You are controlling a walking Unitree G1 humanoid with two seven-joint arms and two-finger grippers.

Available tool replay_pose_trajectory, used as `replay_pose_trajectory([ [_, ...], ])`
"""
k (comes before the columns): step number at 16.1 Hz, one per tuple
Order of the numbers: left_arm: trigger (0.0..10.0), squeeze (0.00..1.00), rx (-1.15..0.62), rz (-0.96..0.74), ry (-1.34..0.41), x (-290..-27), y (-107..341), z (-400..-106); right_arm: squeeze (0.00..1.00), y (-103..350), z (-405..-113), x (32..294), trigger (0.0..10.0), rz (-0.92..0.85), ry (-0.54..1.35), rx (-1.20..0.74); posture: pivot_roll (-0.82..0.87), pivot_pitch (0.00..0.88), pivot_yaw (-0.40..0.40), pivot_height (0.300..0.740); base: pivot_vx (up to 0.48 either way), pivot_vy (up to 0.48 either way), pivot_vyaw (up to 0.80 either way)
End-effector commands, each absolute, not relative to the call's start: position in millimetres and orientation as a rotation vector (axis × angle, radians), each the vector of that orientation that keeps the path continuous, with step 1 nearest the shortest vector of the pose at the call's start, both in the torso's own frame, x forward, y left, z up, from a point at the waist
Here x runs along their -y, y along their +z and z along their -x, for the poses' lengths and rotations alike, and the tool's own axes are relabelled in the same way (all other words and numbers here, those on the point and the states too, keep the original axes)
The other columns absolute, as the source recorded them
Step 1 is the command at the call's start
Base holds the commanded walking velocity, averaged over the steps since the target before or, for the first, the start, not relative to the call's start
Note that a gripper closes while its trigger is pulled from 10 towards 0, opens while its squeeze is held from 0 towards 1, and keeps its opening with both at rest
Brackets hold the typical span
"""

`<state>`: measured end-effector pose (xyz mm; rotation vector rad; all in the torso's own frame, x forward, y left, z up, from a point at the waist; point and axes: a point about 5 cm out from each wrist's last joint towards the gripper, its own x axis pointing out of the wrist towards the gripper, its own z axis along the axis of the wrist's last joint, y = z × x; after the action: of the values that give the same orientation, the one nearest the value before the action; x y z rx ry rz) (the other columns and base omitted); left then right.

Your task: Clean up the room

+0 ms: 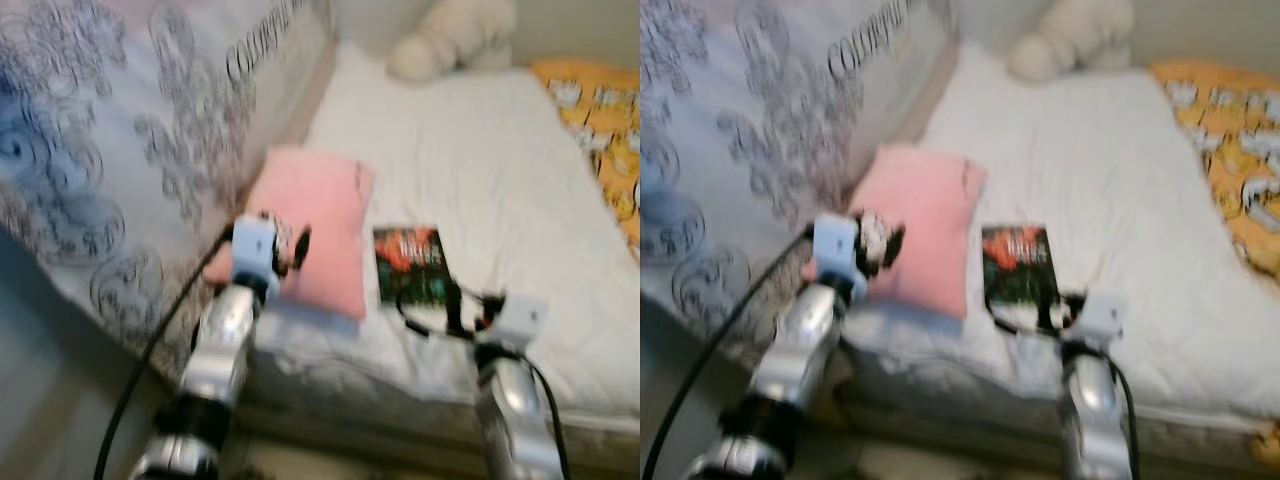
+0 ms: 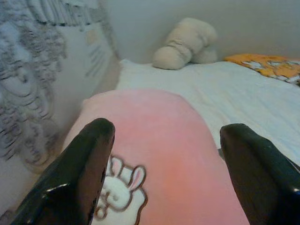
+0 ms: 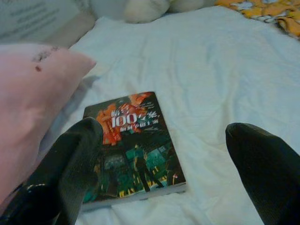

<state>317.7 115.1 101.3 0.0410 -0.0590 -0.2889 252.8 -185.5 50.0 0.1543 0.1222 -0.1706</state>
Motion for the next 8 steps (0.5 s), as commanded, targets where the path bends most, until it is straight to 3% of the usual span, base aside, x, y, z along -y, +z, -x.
replay_pose_trajectory([
  [1,10.0,0.00,0.017,-0.051,-0.287,-120.1,92.4,-316.1,0.00,51.9,-255.4,182.4,10.0,-0.139,-0.158,-0.134,0.06,0.000,0.003,0.740,0.000,-0.420,0.00],
  [4,10.0,0.00,0.000,-0.061,-0.325,-116.2,91.8,-322.0,0.00,54.4,-255.5,183.9,10.0,-0.061,-0.147,-0.132,0.05,0.000,0.006,0.740,0.000,-0.419,0.00],
  [5,10.0,0.00,-0.024,-0.100,-0.309,-116.8,89.2,-326.8,0.00,56.1,-257.5,184.8,10.0,-0.044,-0.146,-0.121,0.05,0.000,0.010,0.740,0.319,-0.356,0.00],
  [7,10.0,0.00,-0.011,-0.108,-0.316,-115.0,92.6,-328.8,0.00,60.2,-263.7,186.5,10.0,-0.042,-0.152,-0.108,0.05,0.000,0.013,0.740,0.000,0.000,0.00],
  [8,10.0,0.00,0.023,-0.065,-0.326,-111.9,99.2,-328.7,0.00,62.4,-268.5,186.0,10.0,-0.035,-0.146,-0.101,0.05,0.000,0.013,0.740,0.480,0.000,0.00],
])
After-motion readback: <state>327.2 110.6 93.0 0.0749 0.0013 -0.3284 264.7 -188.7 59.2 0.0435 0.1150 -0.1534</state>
